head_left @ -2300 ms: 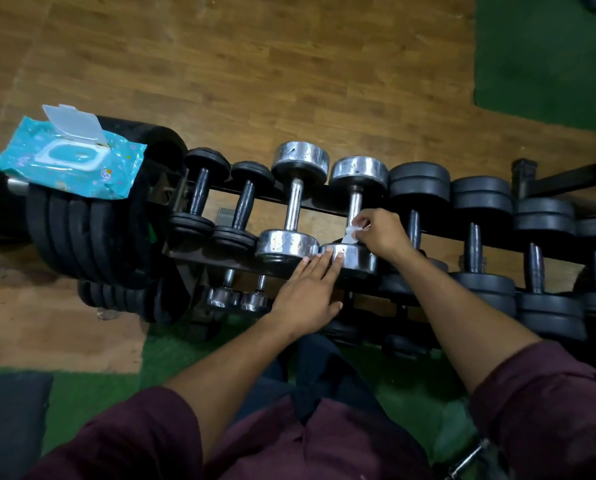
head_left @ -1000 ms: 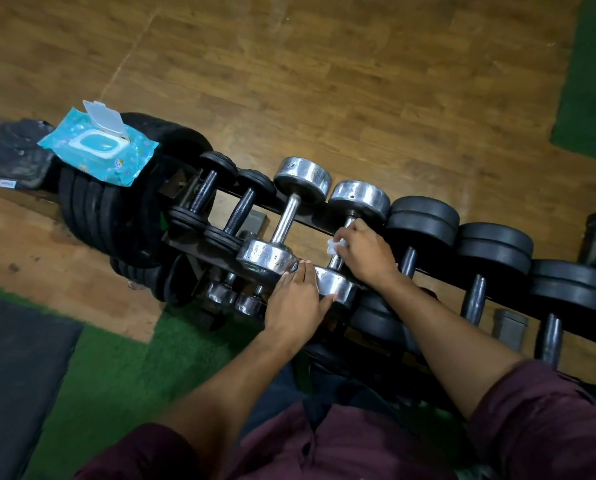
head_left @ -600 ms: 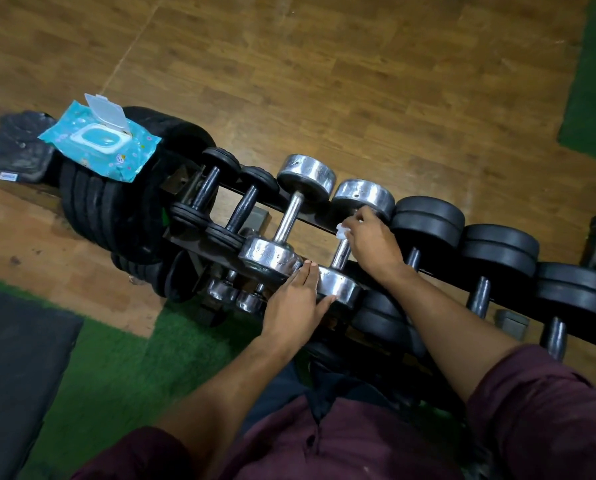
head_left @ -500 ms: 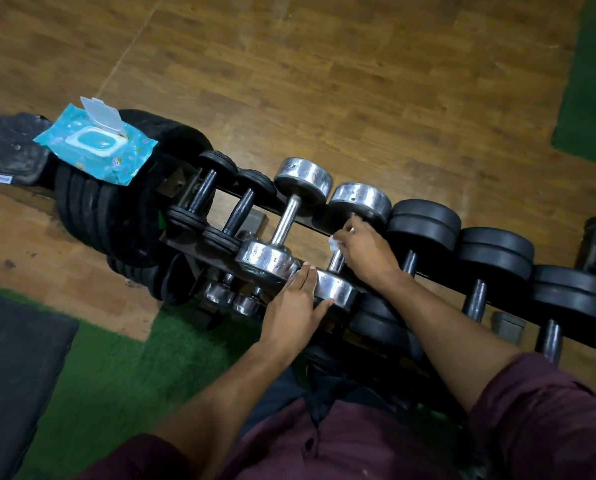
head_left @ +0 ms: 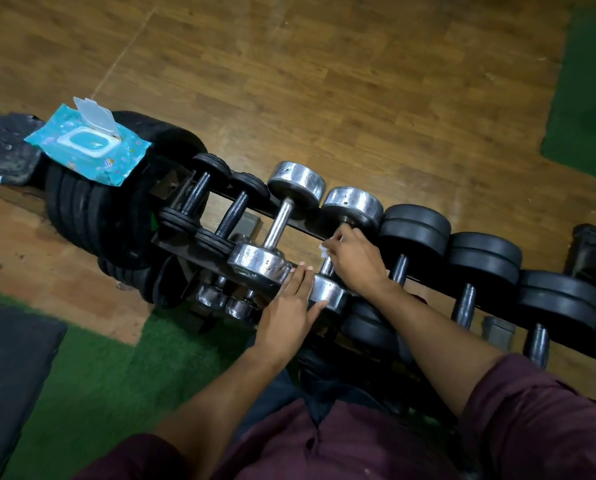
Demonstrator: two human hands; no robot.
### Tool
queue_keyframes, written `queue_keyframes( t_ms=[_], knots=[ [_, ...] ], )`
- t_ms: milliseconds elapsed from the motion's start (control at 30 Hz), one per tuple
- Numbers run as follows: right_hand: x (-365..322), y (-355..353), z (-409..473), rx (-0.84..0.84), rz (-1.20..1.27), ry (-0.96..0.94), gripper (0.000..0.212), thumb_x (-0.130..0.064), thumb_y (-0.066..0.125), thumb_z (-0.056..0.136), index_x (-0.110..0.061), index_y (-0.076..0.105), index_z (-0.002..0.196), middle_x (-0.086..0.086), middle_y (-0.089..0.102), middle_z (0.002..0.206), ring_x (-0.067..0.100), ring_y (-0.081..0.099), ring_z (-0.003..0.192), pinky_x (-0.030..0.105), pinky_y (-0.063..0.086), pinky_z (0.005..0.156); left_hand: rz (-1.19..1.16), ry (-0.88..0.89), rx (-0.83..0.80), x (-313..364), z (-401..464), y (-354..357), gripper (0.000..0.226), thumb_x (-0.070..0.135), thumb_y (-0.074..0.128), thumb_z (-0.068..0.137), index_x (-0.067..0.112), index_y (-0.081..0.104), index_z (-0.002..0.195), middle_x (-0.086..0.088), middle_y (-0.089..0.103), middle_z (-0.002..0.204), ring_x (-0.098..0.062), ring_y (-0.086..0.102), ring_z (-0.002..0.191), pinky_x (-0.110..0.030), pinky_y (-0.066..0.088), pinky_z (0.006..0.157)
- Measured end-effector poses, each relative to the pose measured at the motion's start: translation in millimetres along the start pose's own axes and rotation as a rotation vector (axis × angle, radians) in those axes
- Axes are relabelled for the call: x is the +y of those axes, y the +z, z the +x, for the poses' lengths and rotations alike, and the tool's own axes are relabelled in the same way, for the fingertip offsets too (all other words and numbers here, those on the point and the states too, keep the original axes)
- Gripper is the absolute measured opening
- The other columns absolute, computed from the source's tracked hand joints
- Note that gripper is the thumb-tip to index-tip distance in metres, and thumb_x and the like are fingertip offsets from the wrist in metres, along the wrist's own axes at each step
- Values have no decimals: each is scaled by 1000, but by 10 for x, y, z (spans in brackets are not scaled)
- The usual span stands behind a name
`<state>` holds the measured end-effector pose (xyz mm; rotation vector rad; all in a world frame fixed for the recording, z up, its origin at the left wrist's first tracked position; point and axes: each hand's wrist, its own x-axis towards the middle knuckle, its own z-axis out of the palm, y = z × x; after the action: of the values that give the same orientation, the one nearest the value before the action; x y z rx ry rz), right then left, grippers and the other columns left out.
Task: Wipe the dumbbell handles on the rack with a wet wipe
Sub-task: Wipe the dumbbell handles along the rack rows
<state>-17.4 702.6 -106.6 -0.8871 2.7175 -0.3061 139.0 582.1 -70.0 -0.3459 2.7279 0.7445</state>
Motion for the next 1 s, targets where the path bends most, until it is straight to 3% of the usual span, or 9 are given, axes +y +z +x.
queue_keyframes(
  t_ms=[100,200,267,400,500,633,800,1000],
  knots=[
    [74,-43,0,-28,56,24,28,-33,50,100,-33,64,124,-3,48,118,21,49,109,41,56,71,5,57,-11,-36,-53,87,71,50,35,107,25,0,164,7,-8,171,-10,-7,156,-32,26,123],
    [123,-78,59,16,54,145,35,-26,51,100,-35,56,134,0,47,121,24,50,115,41,54,72,103,143,-29,-84,-156,168,75,48,37,108,23,-7,163,3,-18,170,-16,-18,156,-38,15,127],
    [100,-74,66,1,14,132,38,-22,52,98,-31,54,134,2,46,120,27,51,112,38,50,68,178,191,-33,-99,-222,199,77,47,39,107,21,-5,163,0,-20,170,-20,-20,155,-42,16,127],
    [92,-17,7,-53,-138,-101,30,-24,56,96,-29,58,126,1,45,113,23,49,100,32,40,54,206,177,-43,-62,-245,226,79,51,40,105,22,-4,164,-1,-20,169,-22,-21,155,-44,16,127],
    [161,-40,86,-21,-31,2,26,-25,52,99,-26,57,124,4,47,113,28,55,100,35,48,60,204,164,-56,-36,-234,225,79,54,39,105,23,-4,164,0,-23,169,-22,-22,155,-42,12,128],
    [123,-16,129,33,-14,110,28,-14,58,94,-23,60,120,6,47,109,30,57,97,33,44,59,215,167,-70,-76,-236,219,81,54,41,104,25,-6,163,3,-25,168,-21,-20,155,-43,17,126],
    [131,-37,-25,-38,-111,-131,32,-19,58,94,-29,61,125,2,46,109,26,53,95,35,50,54,210,161,-80,-70,-245,219,84,53,44,103,26,-9,163,4,-28,167,-20,-21,155,-43,21,126],
    [125,0,107,56,32,123,41,-8,59,91,-23,57,129,6,47,112,30,59,95,34,48,61,242,170,-84,-66,-239,213,84,55,42,103,24,-8,163,0,-27,167,-22,-21,155,-44,18,127]
  ],
)
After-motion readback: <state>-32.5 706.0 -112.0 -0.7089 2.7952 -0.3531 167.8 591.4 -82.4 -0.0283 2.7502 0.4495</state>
